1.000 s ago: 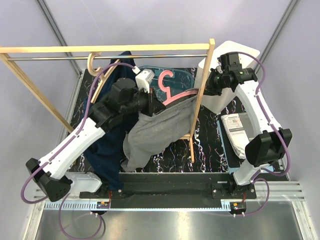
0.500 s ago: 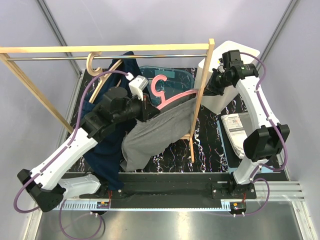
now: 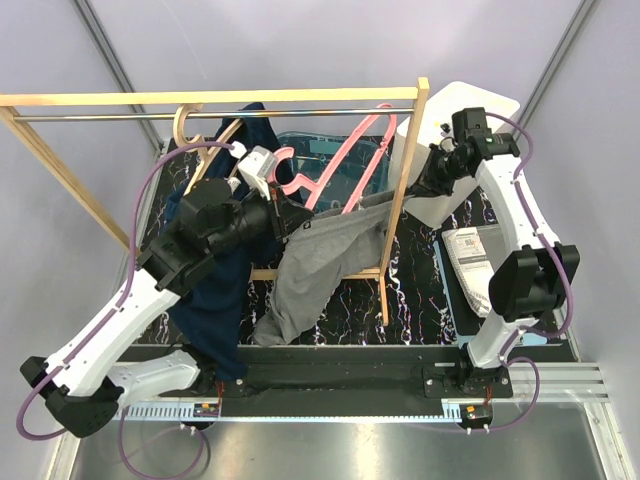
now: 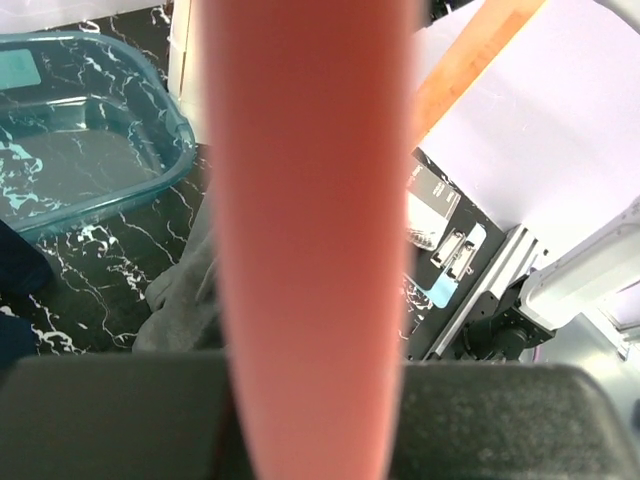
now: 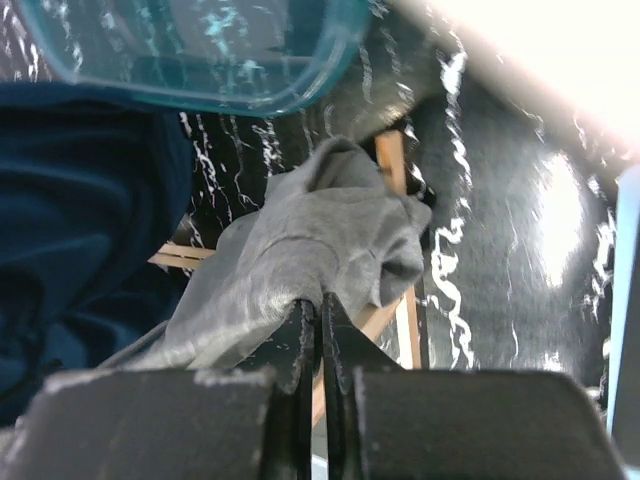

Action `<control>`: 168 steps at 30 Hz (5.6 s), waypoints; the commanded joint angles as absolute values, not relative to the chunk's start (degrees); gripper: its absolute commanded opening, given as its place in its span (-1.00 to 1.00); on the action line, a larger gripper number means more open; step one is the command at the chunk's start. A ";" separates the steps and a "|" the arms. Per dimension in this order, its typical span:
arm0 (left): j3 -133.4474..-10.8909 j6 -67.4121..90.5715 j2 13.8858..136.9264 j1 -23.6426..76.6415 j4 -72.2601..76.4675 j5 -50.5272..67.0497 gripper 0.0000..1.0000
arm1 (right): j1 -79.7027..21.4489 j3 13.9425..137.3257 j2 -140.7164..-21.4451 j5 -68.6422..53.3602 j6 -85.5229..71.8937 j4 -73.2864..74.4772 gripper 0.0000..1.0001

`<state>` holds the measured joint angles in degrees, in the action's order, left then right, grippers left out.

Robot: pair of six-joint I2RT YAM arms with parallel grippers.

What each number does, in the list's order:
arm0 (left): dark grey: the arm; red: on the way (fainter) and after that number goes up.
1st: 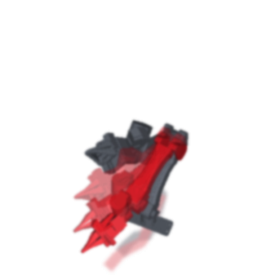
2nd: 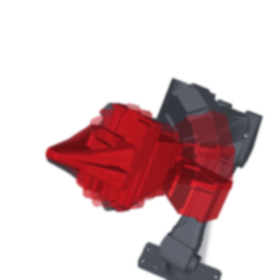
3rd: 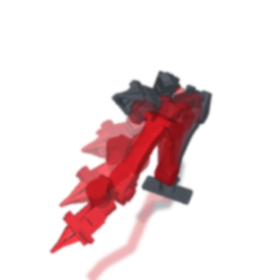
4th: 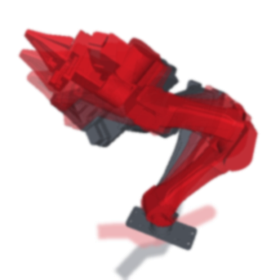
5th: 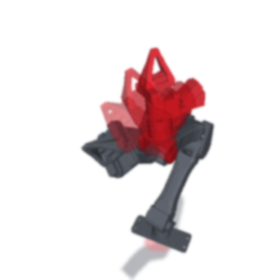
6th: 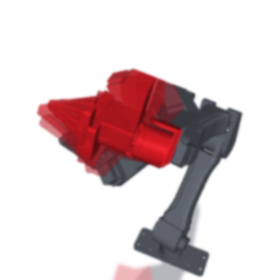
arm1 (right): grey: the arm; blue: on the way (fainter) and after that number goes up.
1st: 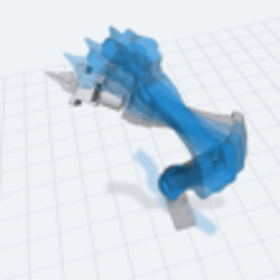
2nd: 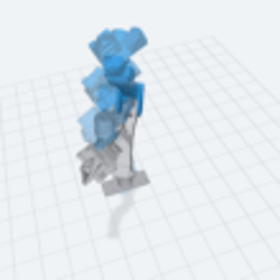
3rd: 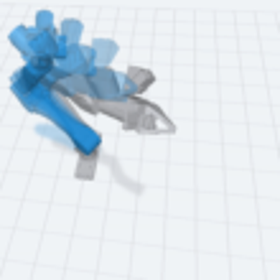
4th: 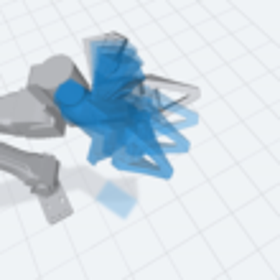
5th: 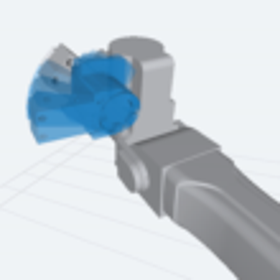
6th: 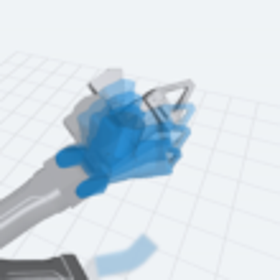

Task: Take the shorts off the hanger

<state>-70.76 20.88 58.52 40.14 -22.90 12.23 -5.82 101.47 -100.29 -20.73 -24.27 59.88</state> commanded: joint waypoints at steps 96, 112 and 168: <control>-79.27 22.77 56.25 39.90 -44.56 -2.47 -1.00 | -20.92 145.90 -130.34 -18.29 -36.04 22.84 -1.00; -80.86 22.41 56.78 39.90 -44.74 -0.26 -1.00 | -20.92 151.96 -141.06 -2.81 -19.95 42.96 -0.46; -99.41 45.09 60.82 40.25 -41.67 8.17 -1.00 | -16.17 92.90 -66.97 -9.84 -42.89 67.94 0.93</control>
